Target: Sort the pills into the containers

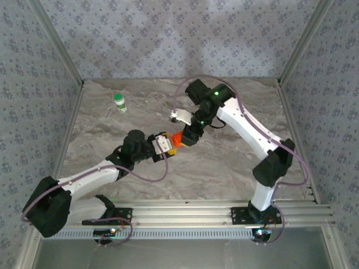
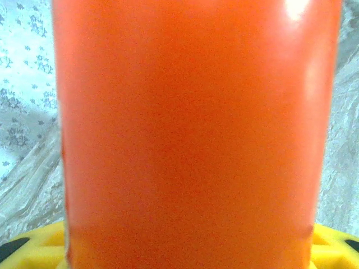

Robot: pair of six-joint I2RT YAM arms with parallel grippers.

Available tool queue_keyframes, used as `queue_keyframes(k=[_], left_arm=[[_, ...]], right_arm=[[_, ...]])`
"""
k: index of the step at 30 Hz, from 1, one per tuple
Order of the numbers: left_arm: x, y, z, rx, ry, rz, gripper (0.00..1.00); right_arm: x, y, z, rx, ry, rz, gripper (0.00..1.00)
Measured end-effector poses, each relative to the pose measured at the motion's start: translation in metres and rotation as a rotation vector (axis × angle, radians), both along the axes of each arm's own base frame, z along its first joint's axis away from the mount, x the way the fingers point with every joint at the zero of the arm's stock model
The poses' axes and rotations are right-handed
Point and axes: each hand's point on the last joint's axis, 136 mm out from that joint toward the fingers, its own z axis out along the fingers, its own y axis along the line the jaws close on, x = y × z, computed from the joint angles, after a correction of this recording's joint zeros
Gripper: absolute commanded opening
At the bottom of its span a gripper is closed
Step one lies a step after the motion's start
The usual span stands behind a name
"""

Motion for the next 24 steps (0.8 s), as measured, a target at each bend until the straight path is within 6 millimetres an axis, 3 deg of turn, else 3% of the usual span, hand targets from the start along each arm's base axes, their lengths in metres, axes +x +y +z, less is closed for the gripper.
queue_keyframes(k=[10, 17, 24], left_arm=[[-0.012, -0.010, 0.007, -0.048, 0.028, -0.092, 0.00], [-0.020, -0.013, 0.010, -0.029, 0.118, -0.163, 0.00], [-0.026, -0.013, 0.006, -0.027, 0.164, -0.187, 0.00]], right_arm=[[-0.014, -0.003, 0.011, 0.085, -0.333, 0.182, 0.03], [-0.017, -0.003, 0.017, 0.029, -0.565, 0.383, 0.03], [-0.020, -0.001, 0.014, -0.001, -0.578, 0.465, 0.03]])
